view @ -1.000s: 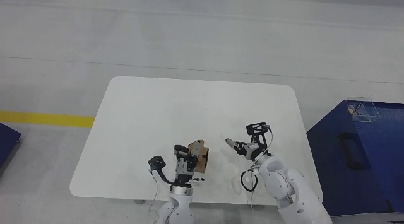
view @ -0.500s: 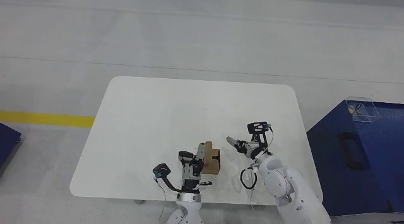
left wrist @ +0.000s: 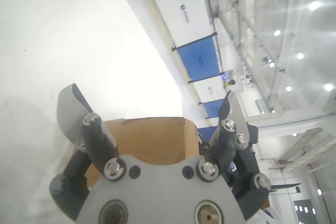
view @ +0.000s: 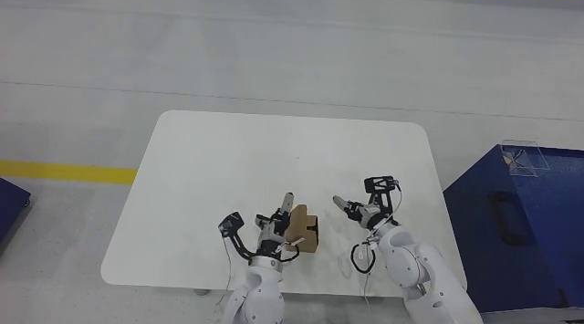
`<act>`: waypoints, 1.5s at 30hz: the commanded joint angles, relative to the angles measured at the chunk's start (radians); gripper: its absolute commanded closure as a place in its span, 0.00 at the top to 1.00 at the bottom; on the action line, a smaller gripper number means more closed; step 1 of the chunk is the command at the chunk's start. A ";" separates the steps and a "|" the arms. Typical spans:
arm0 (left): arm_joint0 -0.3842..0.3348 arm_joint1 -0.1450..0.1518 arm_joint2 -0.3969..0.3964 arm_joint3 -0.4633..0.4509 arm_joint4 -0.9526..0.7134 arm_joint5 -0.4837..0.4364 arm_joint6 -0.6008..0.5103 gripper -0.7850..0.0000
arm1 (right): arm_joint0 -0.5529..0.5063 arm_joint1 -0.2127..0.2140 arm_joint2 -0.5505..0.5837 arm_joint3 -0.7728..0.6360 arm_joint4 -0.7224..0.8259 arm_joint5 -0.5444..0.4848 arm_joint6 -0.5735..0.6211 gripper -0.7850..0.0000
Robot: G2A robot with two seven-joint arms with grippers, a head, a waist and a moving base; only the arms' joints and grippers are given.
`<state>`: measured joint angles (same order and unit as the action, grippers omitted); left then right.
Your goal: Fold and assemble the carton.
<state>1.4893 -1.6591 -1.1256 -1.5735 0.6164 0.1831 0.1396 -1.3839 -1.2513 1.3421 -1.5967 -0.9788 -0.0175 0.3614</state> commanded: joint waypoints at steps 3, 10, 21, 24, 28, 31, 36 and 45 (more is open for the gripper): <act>-0.026 0.028 -0.010 -0.138 0.220 0.303 -0.419 1.00 | -0.018 0.002 0.015 -0.015 -0.004 0.005 -0.006 1.00; -0.030 0.054 -0.061 -0.223 0.237 0.274 -0.725 1.00 | -0.033 0.001 0.022 -0.021 0.008 0.025 -0.035 1.00; -0.007 0.062 -0.126 -0.279 0.094 0.180 -0.756 1.00 | -0.036 0.001 0.016 -0.019 0.001 0.017 -0.034 1.00; 0.025 0.071 -0.179 -0.322 0.074 0.202 -0.767 0.93 | -0.036 0.000 0.016 -0.019 0.001 0.022 -0.036 1.00; -0.003 0.078 -0.165 -0.280 0.152 0.284 -0.819 0.49 | -0.037 0.000 0.015 -0.018 0.002 0.028 -0.029 1.00; -0.035 0.080 -0.129 -0.227 0.197 0.307 -0.839 0.49 | -0.035 0.000 0.012 -0.011 -0.008 0.035 -0.022 1.00; -0.054 0.077 -0.077 -0.187 0.215 0.333 -0.799 0.48 | -0.016 -0.002 -0.004 0.013 -0.043 0.062 0.007 1.00; -0.024 0.084 -0.049 -0.207 0.216 0.326 -0.779 0.52 | -0.011 -0.007 -0.071 0.038 -0.137 0.058 0.011 1.00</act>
<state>1.4605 -1.5767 -1.1767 -1.7777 0.8299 0.5081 -0.6437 -1.3923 -1.2580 1.2769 -1.5574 -1.1013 0.0401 0.3697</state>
